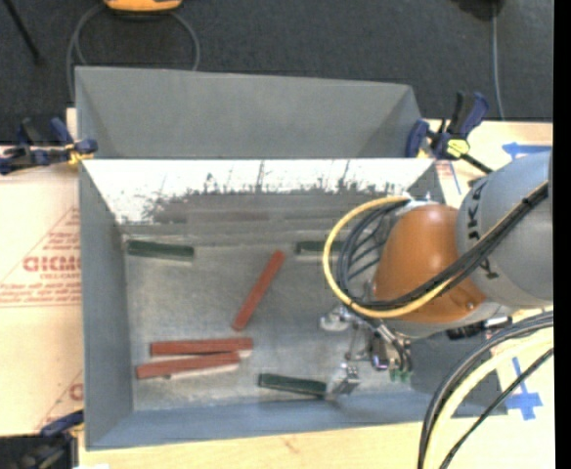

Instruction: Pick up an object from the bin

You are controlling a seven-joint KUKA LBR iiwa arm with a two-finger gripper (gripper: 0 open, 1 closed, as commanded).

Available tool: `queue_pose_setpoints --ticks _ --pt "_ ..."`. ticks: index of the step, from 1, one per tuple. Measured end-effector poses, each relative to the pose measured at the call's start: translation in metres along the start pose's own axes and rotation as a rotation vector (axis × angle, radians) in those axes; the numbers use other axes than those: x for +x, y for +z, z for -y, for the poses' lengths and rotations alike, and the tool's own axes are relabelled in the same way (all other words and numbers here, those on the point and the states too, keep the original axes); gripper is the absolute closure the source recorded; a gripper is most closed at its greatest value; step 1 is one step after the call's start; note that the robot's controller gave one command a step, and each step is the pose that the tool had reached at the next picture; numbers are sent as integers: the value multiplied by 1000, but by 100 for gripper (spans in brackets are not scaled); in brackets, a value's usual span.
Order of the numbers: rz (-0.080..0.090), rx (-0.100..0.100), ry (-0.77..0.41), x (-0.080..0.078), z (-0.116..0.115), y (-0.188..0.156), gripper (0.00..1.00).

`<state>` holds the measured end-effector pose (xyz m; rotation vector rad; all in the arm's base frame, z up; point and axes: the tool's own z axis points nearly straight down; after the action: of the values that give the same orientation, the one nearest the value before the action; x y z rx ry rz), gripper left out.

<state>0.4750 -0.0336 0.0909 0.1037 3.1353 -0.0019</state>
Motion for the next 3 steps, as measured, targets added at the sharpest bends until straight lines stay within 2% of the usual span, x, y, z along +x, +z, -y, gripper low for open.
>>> queue_pose_setpoints --ticks 1,2,3 --pt "-13 -3 84 -3 -27 11 100" --pt "-3 -1 82 -4 -27 13 0" --pt "-2 -1 82 -4 -27 13 0"
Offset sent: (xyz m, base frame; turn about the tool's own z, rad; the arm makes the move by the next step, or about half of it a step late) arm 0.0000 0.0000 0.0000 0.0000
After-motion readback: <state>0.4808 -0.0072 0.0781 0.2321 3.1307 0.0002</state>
